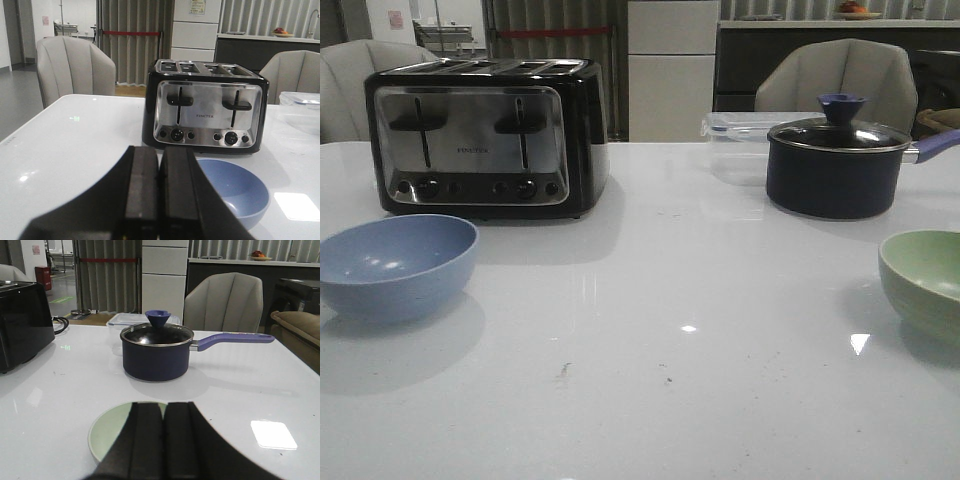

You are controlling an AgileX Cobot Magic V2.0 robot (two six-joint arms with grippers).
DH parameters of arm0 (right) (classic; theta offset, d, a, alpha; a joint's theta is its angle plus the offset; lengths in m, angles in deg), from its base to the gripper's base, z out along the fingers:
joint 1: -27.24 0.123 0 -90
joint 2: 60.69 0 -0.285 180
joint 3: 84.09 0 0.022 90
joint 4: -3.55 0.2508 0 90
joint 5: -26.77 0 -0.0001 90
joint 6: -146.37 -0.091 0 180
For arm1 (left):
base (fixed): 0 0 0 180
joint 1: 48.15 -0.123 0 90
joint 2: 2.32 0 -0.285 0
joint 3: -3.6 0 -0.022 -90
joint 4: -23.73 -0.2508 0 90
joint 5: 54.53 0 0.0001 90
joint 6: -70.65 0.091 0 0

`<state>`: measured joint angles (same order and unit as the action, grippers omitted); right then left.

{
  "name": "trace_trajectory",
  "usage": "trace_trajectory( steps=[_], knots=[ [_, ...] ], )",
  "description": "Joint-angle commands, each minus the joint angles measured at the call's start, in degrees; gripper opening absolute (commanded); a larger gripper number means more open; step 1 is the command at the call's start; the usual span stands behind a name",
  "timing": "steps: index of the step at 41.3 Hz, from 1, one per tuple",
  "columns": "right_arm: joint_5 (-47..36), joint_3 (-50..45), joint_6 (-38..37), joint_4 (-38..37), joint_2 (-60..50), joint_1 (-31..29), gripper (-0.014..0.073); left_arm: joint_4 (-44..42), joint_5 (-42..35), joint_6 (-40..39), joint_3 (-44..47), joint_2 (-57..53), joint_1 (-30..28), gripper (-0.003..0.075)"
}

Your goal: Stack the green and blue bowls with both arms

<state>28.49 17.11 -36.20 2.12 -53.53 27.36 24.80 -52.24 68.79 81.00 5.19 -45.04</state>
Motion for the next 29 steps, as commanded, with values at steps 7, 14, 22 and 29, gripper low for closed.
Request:
trace_trajectory(
  steps=[7, 14, 22, 29],
  knots=[
    [-4.9, 0.2, 0.0, -0.4, -1.1, -0.3, 0.0057, 0.0, -5.2, 0.0, 0.3, -1.1, 0.4, 0.0093],
    [-4.9, 0.2, 0.0, -0.4, -1.1, -0.3, 0.0057, 0.0, -5.2, 0.0, 0.3, -1.1, 0.4, 0.0093],
    [-5.3, 0.2, 0.0, -0.4, -1.1, -0.3, 0.0057, 0.0, -5.2, 0.0, 0.3, -1.1, 0.4, 0.0093],
    [-6.6, 0.2, 0.0, -0.4, -1.1, -0.3, 0.0057, 0.0, -5.2, 0.0, 0.3, -1.1, 0.4, 0.0093]
  ],
)
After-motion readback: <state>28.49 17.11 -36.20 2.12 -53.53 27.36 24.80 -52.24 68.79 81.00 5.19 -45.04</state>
